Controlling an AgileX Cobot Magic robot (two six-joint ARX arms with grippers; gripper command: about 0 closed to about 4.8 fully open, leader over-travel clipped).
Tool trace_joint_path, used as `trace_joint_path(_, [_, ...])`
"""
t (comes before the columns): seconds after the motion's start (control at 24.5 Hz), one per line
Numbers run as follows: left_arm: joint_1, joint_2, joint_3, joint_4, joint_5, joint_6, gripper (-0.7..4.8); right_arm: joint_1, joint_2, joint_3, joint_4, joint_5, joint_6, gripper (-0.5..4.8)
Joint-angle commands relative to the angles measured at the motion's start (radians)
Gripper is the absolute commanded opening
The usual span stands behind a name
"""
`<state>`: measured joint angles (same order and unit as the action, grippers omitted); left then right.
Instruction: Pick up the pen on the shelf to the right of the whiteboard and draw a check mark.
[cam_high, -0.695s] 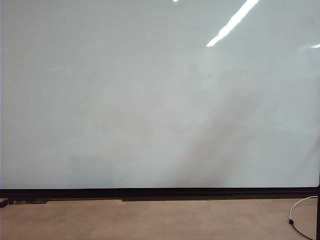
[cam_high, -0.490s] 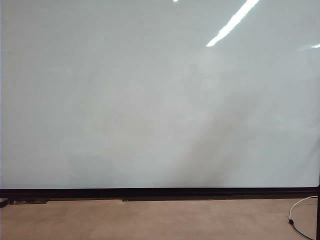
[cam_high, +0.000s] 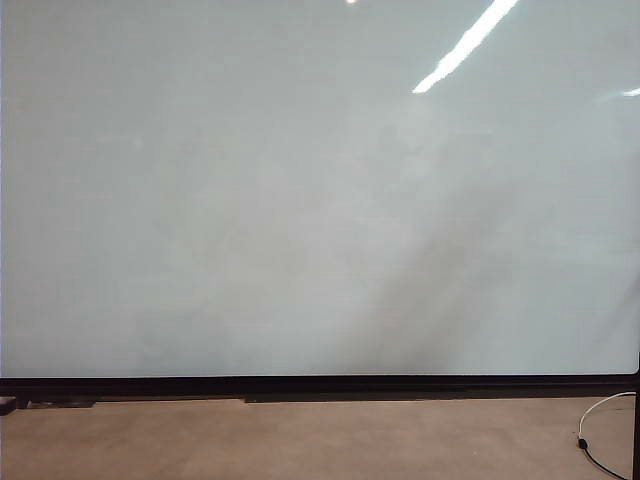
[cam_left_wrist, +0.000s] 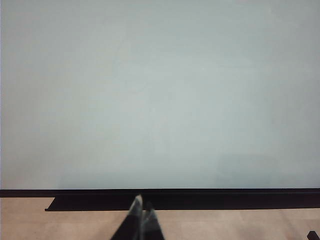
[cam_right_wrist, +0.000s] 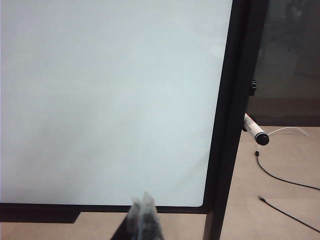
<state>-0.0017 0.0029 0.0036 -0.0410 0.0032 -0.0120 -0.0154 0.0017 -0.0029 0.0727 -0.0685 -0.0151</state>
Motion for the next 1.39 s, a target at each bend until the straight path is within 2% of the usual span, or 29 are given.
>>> trace_joint_path(0.04, [0.000, 0.000, 0.003, 0.013, 0.000, 0.004, -0.04, 0.002, -0.001, 0.004, 0.033, -0.002, 0.039, 0.10])
trace_joint_path(0.16, [0.000, 0.000, 0.003, 0.013, 0.000, 0.004, -0.04, 0.002, -0.001, 0.004, 0.039, 0.004, 0.096, 0.13])
trace_joint_path(0.65, [0.000, 0.000, 0.003, 0.013, 0.000, 0.004, -0.04, 0.003, -0.001, 0.006, 0.038, -0.013, 0.097, 0.13])
trace_joint_path(0.86, [0.000, 0.000, 0.003, 0.013, 0.000, 0.004, -0.05, 0.003, -0.001, 0.006, 0.117, -0.011, 0.097, 0.12])
trace_joint_path(1.06, [0.000, 0.000, 0.003, 0.013, 0.000, 0.004, -0.04, 0.003, -0.001, 0.006, 0.136, 0.018, 0.081, -0.06])
trace_joint_path(1.19, [0.000, 0.000, 0.003, 0.013, 0.000, 0.004, -0.04, 0.003, -0.001, 0.006, 0.137, 0.042, 0.032, -0.06])
trace_joint_path(1.39, [0.000, 0.000, 0.003, 0.013, 0.000, 0.004, -0.04, 0.003, 0.000, 0.006, 0.132, 0.077, 0.030, -0.06])
